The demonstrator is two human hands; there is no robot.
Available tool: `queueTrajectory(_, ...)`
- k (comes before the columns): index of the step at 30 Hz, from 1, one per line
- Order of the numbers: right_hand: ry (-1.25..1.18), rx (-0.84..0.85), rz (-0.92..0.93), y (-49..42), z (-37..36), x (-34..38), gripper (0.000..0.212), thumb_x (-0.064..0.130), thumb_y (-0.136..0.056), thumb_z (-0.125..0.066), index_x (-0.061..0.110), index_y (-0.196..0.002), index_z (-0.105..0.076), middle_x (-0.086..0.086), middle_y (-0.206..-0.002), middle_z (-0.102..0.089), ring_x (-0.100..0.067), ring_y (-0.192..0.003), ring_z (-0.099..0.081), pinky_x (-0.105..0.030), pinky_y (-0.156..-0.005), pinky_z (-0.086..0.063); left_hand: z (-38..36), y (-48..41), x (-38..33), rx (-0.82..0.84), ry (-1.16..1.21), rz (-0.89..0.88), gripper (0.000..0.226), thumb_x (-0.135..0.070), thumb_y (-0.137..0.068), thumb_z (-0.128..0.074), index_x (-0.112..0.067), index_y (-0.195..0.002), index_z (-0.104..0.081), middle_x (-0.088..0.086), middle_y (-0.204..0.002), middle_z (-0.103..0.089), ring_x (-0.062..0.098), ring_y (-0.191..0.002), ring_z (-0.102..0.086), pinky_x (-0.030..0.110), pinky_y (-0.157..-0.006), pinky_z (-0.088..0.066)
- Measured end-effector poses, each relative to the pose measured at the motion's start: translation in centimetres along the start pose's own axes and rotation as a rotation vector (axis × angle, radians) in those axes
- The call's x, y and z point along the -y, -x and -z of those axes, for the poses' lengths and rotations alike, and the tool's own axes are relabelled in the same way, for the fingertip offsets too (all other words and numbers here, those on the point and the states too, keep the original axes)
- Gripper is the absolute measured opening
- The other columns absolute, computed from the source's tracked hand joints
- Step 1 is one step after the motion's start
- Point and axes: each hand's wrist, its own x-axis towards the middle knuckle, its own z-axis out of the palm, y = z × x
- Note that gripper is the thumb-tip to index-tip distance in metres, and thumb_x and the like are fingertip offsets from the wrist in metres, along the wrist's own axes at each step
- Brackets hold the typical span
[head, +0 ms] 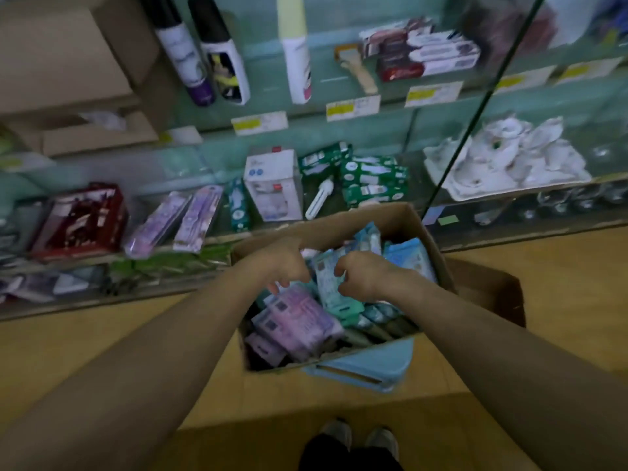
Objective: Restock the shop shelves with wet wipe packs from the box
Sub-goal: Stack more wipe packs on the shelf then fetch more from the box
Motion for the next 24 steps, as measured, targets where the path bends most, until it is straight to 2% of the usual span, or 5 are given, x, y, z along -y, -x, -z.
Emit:
queueTrajectory(6,0.005,0.067,0.032,-3.0,-5.3,0.7,0.034,0.017,-0.092,-0.056,0.005,-0.124,-0.058,-0.016,-0.126,-0.057,-0.031,-0.113,-0.055,-0.039,-0.095,-0.047,-3.2,-2.4,4.6,0.008,0.097,0.067,0.073,-0.015,-0.091,-0.064,-0.018,-0.151,-0.023,0.016,-0.125,-0.055,0.023,-0.086,-0.062,0.043,-0.081,-0.058)
queueTrajectory(12,0.057,0.077,0.09,-6.2,-10.8,1.5,0.037,0.019,-0.092,-0.055,0.005,-0.127,-0.053,-0.016,-0.127,-0.055,-0.031,-0.115,-0.052,-0.035,-0.094,-0.045,-5.9,-4.4,8.2,-0.006,0.209,0.113,0.039,-0.011,-0.093,-0.057,-0.019,-0.129,-0.043,0.007,-0.091,-0.054,0.026,-0.083,-0.063,0.028,-0.056,-0.052)
queueTrajectory(15,0.153,0.065,0.079,-7.2,-13.4,2.6,0.05,0.035,-0.092,-0.056,0.006,-0.132,-0.044,-0.021,-0.132,-0.046,-0.036,-0.12,-0.045,-0.038,-0.095,-0.04,-6.9,-5.3,9.7,-0.024,0.266,0.135,0.042,-0.007,-0.091,-0.055,-0.01,-0.133,-0.047,0.005,-0.091,-0.053,0.027,-0.087,-0.063,0.033,-0.065,-0.055)
queueTrajectory(19,0.251,-0.003,-0.016,-8.0,-15.7,3.9,0.061,0.043,-0.094,-0.052,0.011,-0.14,-0.029,-0.026,-0.139,-0.032,-0.043,-0.126,-0.038,-0.045,-0.102,-0.035,-7.7,-6.1,10.9,-0.005,0.405,0.202,0.024,-0.008,-0.091,-0.054,-0.011,-0.115,-0.052,0.004,-0.083,-0.055,0.016,-0.068,-0.057,0.024,-0.037,-0.047)
queueTrajectory(24,0.127,-0.038,-0.027,-9.3,-15.1,3.2,0.065,0.043,-0.087,-0.06,0.016,-0.137,-0.029,-0.019,-0.128,-0.049,-0.038,-0.117,-0.05,-0.044,-0.096,-0.04,-8.0,-7.0,11.8,-0.073,0.638,0.208,0.029,-0.024,-0.09,-0.063,-0.013,-0.113,-0.05,0.007,-0.091,-0.061,0.023,-0.083,-0.064,0.035,-0.065,-0.056)
